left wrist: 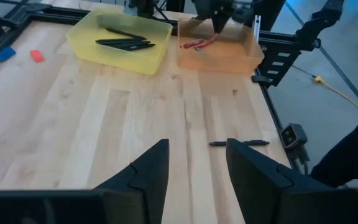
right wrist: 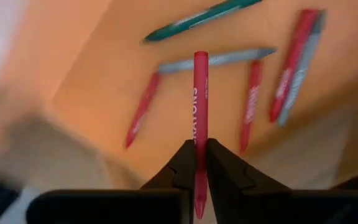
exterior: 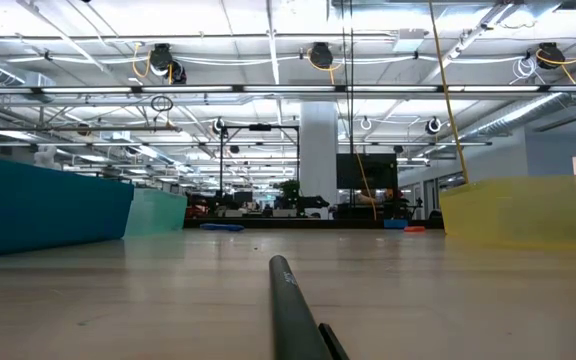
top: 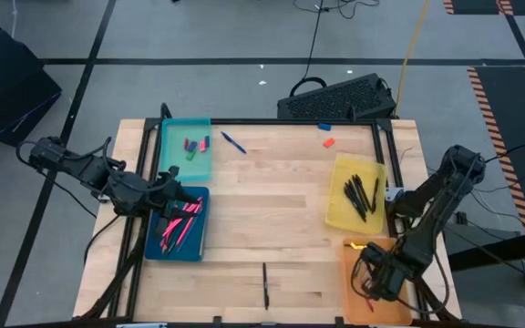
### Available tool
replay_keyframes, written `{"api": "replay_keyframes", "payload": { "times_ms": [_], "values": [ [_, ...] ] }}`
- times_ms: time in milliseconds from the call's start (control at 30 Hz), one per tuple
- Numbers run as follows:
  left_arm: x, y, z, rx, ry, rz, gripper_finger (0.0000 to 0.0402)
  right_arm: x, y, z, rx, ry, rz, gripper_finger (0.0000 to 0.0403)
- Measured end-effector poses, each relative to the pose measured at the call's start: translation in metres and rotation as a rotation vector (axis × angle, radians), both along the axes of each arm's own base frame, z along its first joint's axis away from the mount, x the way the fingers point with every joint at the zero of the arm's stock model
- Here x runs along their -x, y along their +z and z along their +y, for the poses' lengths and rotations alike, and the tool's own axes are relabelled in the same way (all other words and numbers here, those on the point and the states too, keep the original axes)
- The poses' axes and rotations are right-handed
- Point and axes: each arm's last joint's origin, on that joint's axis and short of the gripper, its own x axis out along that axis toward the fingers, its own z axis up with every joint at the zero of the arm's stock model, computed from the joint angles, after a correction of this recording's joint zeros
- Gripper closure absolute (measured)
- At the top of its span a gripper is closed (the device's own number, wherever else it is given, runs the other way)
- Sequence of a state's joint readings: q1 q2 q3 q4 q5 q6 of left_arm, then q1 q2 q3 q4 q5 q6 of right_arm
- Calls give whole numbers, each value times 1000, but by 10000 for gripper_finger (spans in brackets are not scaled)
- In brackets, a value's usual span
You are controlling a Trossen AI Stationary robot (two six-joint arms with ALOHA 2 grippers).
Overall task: Sort crayons/erasers/pens/pencils in bins
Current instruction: Put the red crayon into the orange bin, then put the orange eraser into the light blue bin
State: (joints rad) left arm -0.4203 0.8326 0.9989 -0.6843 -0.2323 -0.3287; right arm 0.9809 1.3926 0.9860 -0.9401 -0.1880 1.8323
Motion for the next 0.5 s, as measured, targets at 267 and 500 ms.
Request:
{"api": "replay_keyframes", "payload": {
  "times_ms": [267, 500],
  "values": [
    [-1, 3, 0, 27, 13, -29, 240, 2, -27, 2, -81, -102, -2, 302],
    [-8, 15, -3, 179, 55, -138, 240, -14, -4, -9, -58, -214, -19, 232]
  ]
}}
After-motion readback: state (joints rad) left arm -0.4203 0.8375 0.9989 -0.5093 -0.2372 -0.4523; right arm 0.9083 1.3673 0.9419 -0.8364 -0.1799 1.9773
